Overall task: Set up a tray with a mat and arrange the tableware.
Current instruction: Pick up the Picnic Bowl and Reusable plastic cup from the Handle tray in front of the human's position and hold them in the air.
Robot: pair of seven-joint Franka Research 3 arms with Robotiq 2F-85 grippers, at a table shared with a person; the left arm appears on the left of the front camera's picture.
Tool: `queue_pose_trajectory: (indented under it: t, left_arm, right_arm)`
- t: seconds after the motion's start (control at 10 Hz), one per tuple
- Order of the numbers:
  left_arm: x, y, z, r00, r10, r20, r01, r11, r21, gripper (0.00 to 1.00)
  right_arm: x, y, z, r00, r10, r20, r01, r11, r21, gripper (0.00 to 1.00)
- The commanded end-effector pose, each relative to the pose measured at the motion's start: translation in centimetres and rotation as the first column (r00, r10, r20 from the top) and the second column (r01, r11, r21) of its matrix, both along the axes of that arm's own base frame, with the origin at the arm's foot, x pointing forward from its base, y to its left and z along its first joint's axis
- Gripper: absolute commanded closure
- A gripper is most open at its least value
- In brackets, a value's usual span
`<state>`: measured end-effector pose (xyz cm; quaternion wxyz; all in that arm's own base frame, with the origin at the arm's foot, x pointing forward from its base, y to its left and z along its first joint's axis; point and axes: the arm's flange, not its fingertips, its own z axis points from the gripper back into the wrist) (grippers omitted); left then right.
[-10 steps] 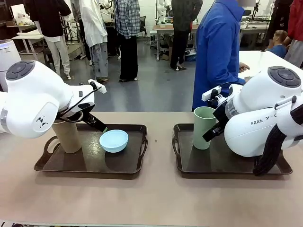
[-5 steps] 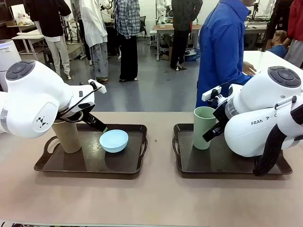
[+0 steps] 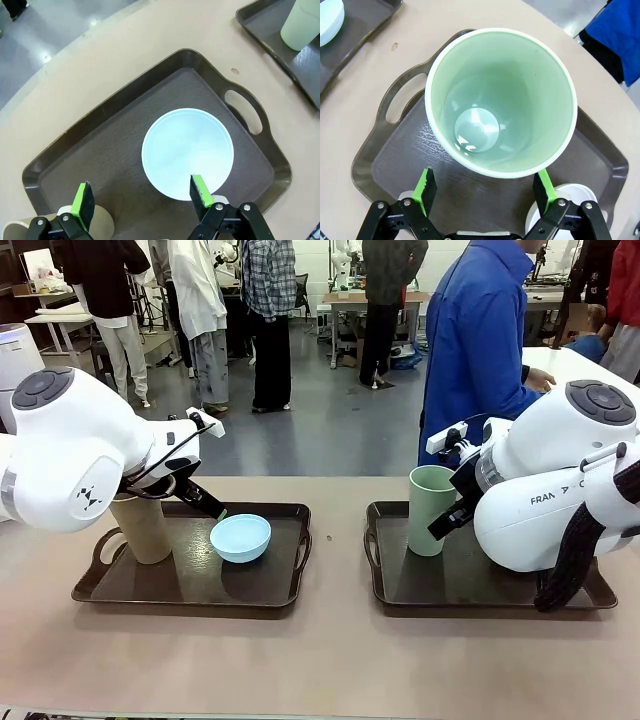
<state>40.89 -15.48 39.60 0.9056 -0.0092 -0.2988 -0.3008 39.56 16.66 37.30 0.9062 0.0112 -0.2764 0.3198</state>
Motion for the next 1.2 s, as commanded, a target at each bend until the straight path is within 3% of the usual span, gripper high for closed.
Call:
queue_pose_trajectory:
  t: [0.0,0.2,0.3,0.5,0.6,0.7,0.8,0.9,1.0,1.1]
  left_arm:
    - [0.0,0.0,0.0,1.000,0.000,0.000,0.000,1.000,0.000,0.00]
    - [0.0,0.0,0.0,1.000,0.000,0.000,0.000,1.000,0.000,0.00]
    - [-2.1,0.4,1.5,0.999,-0.037,-0.014,0.037,0.999,0.019,0.00]
    - [-5.9,0.3,4.3,0.973,0.218,-0.073,-0.220,0.975,-0.035,0.00]
    - [-7.8,1.3,5.8,0.957,0.242,-0.163,-0.248,0.968,-0.022,0.00]
    - [-9.2,2.1,6.8,0.954,0.234,-0.190,-0.242,0.970,-0.020,0.00]
    - [-10.5,2.5,7.3,0.942,0.211,-0.262,-0.219,0.976,-0.004,0.00]
    - [-11.8,3.2,7.6,0.946,0.083,-0.314,-0.110,0.992,-0.069,0.00]
    - [-12.1,4.2,8.6,0.931,0.070,-0.358,-0.116,0.987,-0.107,0.00]
    - [-12.2,5.3,9.6,0.925,0.045,-0.377,-0.111,0.982,-0.154,0.00]
  right_arm:
    - [0.0,0.0,0.0,1.000,0.000,0.000,0.000,1.000,0.000,0.00]
    - [0.0,0.0,0.0,1.000,0.000,0.000,0.000,1.000,0.000,0.00]
    - [-1.5,0.6,1.5,0.999,0.017,-0.035,-0.017,1.000,0.006,0.00]
    - [-5.5,0.7,3.8,0.991,-0.107,-0.083,0.108,0.994,0.001,0.00]
    - [-8.2,0.5,4.3,0.973,-0.179,-0.143,0.177,0.984,-0.024,0.00]
    - [-10.1,-0.3,4.7,0.950,-0.248,-0.188,0.243,0.969,-0.050,0.00]
    - [-11.6,-1.5,4.6,0.927,-0.284,-0.246,0.277,0.959,-0.065,0.00]
    - [-12.8,-2.8,4.3,0.896,-0.325,-0.303,0.314,0.946,-0.085,0.00]
    - [-14.0,-4.5,4.3,0.873,-0.346,-0.343,0.338,0.937,-0.084,0.00]
    - [-13.8,-6.5,4.7,0.849,-0.417,-0.325,0.406,0.908,-0.105,0.00]
